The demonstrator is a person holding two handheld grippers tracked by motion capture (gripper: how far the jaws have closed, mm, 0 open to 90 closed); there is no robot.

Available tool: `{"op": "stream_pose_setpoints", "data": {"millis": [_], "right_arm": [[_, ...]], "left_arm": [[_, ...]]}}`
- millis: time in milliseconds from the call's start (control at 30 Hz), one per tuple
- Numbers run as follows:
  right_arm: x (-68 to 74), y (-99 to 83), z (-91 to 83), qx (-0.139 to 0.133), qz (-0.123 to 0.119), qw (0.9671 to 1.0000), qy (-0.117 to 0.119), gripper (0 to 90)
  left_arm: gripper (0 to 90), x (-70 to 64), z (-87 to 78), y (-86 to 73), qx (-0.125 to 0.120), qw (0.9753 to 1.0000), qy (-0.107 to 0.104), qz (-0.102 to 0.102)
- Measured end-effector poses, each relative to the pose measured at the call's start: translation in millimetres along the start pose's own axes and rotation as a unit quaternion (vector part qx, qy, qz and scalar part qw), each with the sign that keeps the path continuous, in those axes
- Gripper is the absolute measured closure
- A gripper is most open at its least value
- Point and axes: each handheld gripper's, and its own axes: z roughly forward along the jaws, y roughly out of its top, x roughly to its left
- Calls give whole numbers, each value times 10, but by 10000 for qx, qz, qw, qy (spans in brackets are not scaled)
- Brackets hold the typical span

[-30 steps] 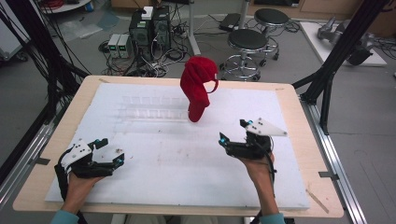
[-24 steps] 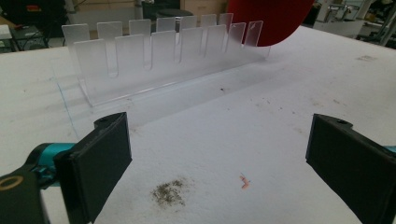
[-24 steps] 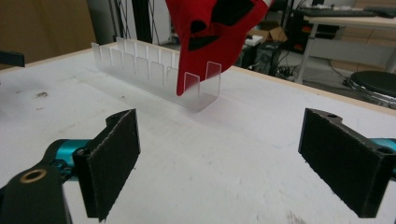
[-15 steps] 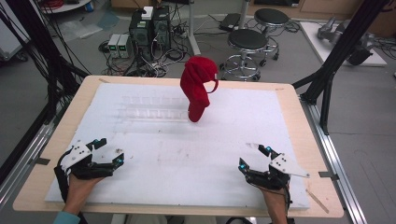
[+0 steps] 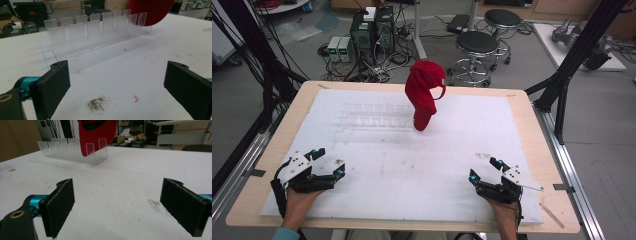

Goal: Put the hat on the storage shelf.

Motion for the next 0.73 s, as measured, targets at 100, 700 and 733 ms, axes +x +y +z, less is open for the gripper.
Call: {"op": "stream_pose_setpoints", "data": {"millis": [100, 700, 733], "right_arm": [[2, -1, 2, 5, -11, 10000, -20, 113], [23, -16, -23, -123, -118, 9999, -1, 113], [25, -17, -23, -121, -126, 9998, 8, 113]], "left_arm": [[71, -2, -7, -3, -33, 10000, 30, -11], [71, -3, -11, -7, -64, 10000, 60, -20], [71, -2, -13, -7, -70, 10000, 56, -17]]}}
